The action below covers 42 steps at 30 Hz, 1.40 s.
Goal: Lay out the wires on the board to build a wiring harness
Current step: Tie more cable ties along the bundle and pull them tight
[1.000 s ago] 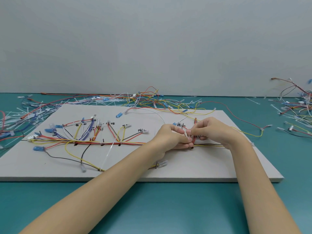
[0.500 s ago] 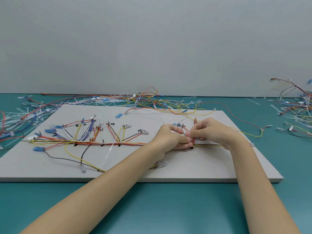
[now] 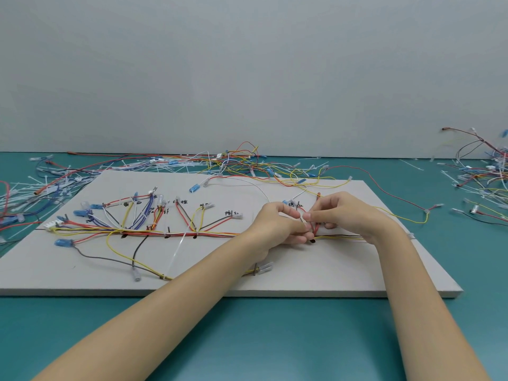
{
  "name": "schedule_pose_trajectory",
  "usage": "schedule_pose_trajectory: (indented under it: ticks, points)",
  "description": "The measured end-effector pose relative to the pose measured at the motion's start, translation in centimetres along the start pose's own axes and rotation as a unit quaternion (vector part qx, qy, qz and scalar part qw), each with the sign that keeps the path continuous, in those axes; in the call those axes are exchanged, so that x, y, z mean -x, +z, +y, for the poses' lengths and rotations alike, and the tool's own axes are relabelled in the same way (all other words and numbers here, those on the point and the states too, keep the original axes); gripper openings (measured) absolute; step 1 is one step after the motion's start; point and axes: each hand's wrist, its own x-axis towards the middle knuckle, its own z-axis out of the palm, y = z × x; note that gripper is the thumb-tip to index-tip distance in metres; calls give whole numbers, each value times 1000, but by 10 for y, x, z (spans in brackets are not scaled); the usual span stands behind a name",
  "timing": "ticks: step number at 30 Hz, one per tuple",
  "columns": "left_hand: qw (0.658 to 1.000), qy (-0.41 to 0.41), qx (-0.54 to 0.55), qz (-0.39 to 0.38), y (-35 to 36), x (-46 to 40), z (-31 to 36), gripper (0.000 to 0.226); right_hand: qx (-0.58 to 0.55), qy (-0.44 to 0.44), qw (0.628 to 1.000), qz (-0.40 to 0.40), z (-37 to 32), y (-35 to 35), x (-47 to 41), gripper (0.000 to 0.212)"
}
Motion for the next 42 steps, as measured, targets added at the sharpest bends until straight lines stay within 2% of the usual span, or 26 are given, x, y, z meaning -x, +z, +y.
schedule_pose_trajectory:
  ticks: [13, 19, 24, 32, 36, 42]
  points:
    - [1000, 21, -3, 4, 2, -2, -3, 37, 27, 11, 1000, 3, -3, 1, 1, 19]
    - [999, 39, -7, 8, 0, -2, -5, 31, 28, -4, 1000, 10, -5, 3, 2, 18]
    - [999, 43, 3, 16, -1, -2, -5, 34, 25, -5, 1000, 17, -7, 3, 3, 25]
    - [999, 44, 21, 16, -1, -1, -2, 36, 13, 5, 1000, 26, -9, 3, 2, 20]
    - [999, 35, 4, 8, 0, -1, -1, 30, 23, -3, 999, 46, -10, 6, 0, 14]
    - [999, 13, -34, -20, -3, -3, 1, 8, 29, -4, 998, 55, -9, 7, -3, 22]
